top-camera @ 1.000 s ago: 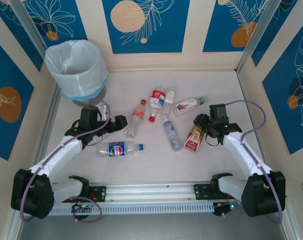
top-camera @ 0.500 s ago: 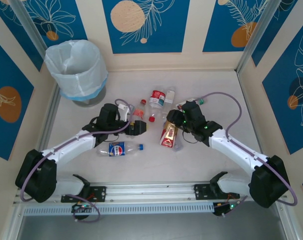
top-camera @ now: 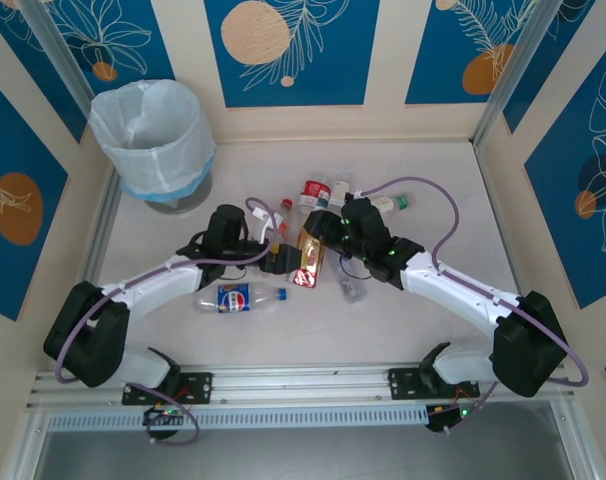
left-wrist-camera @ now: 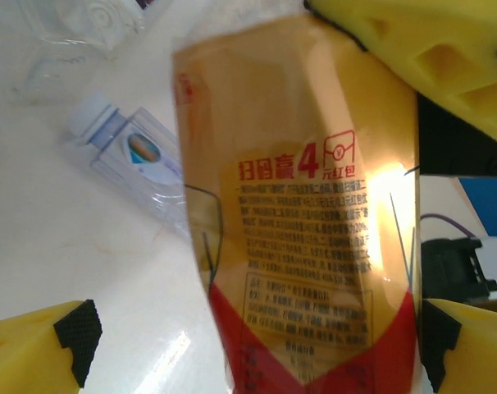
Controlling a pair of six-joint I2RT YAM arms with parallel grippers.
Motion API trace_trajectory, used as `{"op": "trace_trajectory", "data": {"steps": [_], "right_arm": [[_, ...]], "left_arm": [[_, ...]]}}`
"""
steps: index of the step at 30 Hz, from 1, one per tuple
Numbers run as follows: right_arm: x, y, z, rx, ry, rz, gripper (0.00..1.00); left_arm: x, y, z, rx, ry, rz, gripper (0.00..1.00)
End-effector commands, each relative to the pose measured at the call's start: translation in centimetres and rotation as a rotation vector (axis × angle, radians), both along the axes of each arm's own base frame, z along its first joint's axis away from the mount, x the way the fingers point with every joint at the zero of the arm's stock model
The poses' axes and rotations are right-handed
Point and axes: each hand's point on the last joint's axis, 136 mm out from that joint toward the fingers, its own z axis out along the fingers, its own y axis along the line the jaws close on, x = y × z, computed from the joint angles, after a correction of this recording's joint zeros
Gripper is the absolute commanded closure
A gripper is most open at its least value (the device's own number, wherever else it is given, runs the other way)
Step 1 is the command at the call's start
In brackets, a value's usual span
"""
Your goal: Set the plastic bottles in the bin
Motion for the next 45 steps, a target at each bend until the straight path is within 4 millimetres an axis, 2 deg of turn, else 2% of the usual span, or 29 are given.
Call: {"op": "trace_trajectory", "data": {"steps": [1,3,8,15,20,25,26,29,33,39,45], "right_arm": [[0.2,2.0,3.0,0.081,-0.098,0.06,0.74],[0.1,2.4,3.2,0.088,-0.113,0.08,0.74],[0.1,2.5,3.4,0.05,-0.147,0.102,0.74],[0.1,2.9,3.3,0.006,-0.17,0.122,0.74],[0.1,2.9,3.0,0.003,-0.16,0.111,0.73],[0.1,2.8,3.2,0.011,-0.166,0.113,0.61],[0.0,2.9,3.3,0.013,-0.171,0.12,0.55],[-0.3,2.6,3.5,0.013,-0.177,0.126,0.27],[-1.1,1.4,3.5,0.006,-0.186,0.135,0.1],[-2.8,-1.3,3.1,-0.069,-0.207,0.129,0.0],[-4.2,-2.6,3.7,-0.121,-0.279,0.16,0.0]], "left_arm": [[-1.3,-1.2,2.0,-0.049,-0.044,-0.131,0.01],[-1.6,-1.2,2.2,-0.048,-0.046,-0.154,0.02],[-1.6,-1.0,1.7,-0.013,-0.047,-0.155,0.14],[-1.6,-1.0,1.5,-0.002,-0.036,-0.156,0.36],[-1.4,-1.0,1.5,0.004,-0.037,-0.144,0.46],[-1.4,-1.0,1.8,-0.003,-0.049,-0.145,0.54],[-1.4,-1.0,1.9,-0.004,-0.052,-0.145,0.54],[-1.2,-0.8,1.8,0.006,-0.058,-0.129,0.54],[-0.9,-0.7,1.8,0.018,-0.059,-0.114,0.54],[-0.4,-0.4,1.1,0.045,-0.049,-0.077,0.54],[0.2,-0.3,0.8,0.069,-0.047,-0.046,0.54]]}}
